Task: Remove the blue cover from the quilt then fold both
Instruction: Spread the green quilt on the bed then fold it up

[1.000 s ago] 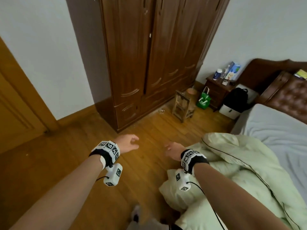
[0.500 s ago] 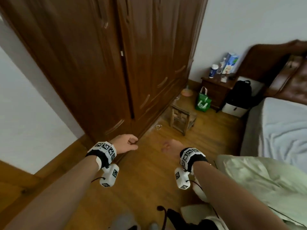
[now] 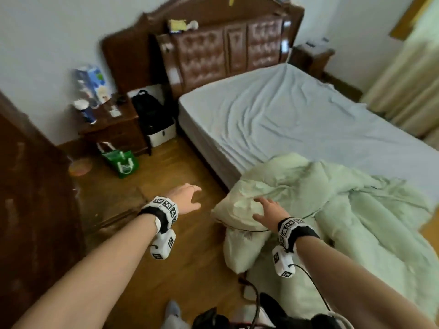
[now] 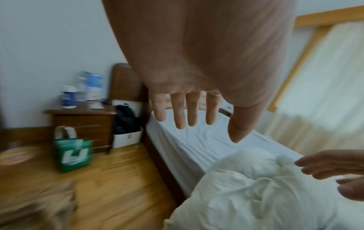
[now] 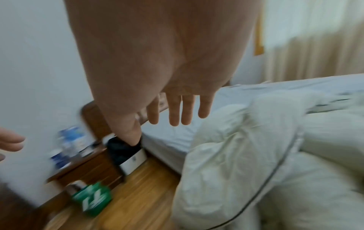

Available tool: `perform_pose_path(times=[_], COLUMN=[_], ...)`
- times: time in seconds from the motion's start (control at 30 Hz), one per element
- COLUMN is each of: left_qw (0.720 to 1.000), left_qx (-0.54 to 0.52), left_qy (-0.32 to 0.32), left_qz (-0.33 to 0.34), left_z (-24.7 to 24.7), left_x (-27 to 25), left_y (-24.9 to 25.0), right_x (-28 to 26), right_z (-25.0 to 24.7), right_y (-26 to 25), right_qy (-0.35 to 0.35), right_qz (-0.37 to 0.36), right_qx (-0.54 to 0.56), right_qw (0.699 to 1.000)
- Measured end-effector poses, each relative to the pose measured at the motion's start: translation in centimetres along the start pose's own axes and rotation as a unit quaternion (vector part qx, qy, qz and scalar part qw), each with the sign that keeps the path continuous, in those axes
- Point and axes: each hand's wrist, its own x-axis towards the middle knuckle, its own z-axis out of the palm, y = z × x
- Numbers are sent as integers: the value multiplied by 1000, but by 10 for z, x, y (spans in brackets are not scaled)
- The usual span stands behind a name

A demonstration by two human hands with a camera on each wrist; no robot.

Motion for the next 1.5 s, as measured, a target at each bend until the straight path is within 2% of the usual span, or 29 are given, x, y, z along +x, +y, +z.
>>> perform_pose_path(times=[0.17,0.27,0.33,0.43,0.6,0.73,0.8,0.83,0.87,0.93,1.0,1.03,1.17,1.27,1.37,1.5], left_qw=[981,961,950,947,940,928,918,914,912,908,905,905,895,899,921,913], left_qx=[64,86,104,116,182,212,220,220,219,218,209,198,132,95,75,-3], left_qy=[-66,-94,-107,-128,-168,-216,-238,-242,-243,-250,-267,-277,-326,-317,-267,-321], left_qz=[173,247,273,271,236,219,230,239,247,256,256,256,275,286,274,253], left_z=[-33,-36,-31,-17,12,37,46,48,48,46,37,31,-11,-54,-108,-189], left_x=[108,151,175,211,281,319,334,341,348,367,387,397,435,475,535,598], left_y=[77,126,150,166,183,195,195,195,194,189,181,176,156,143,114,83], right_x=[-21,-27,-19,12,90,136,155,163,170,185,207,219,279,340,405,465], right_z=[-11,0,13,29,64,86,90,91,89,79,59,42,-52,-121,-193,-306], right_y=[50,79,98,120,160,179,183,184,184,180,170,163,119,98,68,-2], right_qy=[55,80,79,75,82,102,116,113,101,75,85,98,170,235,293,362], right_qz=[180,277,335,379,420,454,482,494,499,475,439,423,350,348,353,309], right_qx=[92,145,180,282,461,548,585,591,590,567,540,539,574,602,627,668], right_qw=[978,947,921,878,777,695,642,627,627,668,714,722,720,680,629,572])
